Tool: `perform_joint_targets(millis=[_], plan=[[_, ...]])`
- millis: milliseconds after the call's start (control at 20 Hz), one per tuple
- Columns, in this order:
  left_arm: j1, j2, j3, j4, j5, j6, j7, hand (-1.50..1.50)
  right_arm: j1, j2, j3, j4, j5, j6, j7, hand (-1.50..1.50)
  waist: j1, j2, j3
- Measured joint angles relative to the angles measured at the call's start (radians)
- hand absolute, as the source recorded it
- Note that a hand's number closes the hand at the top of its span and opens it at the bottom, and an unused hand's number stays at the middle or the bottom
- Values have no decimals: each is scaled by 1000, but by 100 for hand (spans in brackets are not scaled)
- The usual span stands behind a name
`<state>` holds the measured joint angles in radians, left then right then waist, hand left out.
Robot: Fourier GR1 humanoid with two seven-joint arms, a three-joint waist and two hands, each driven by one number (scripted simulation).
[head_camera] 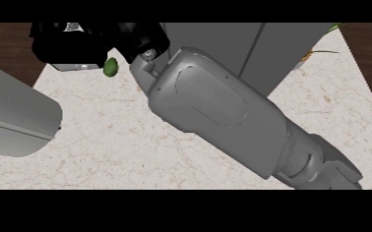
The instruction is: Pick up the wine, place it into the cabinet and close the cabinet
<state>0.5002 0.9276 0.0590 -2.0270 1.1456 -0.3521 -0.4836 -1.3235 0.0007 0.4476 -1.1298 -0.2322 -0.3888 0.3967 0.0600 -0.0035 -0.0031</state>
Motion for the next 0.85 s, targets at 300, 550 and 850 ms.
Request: perform_joint_targets(millis=[300, 550, 850], plan=[[-8, 0, 24, -12, 19, 8, 21, 150, 17, -2, 7, 68, -1, 52, -123, 150, 5, -29, -4], [-21, 4, 42, -15, 37, 26, 35, 150, 38, -7, 12, 88, 15, 93, -219, 150, 6, -39, -11], [-36, 7, 48, -20, 44, 40, 48, 150, 52, -13, 20, 98, 37, 110, -289, 150, 8, -43, -19]])
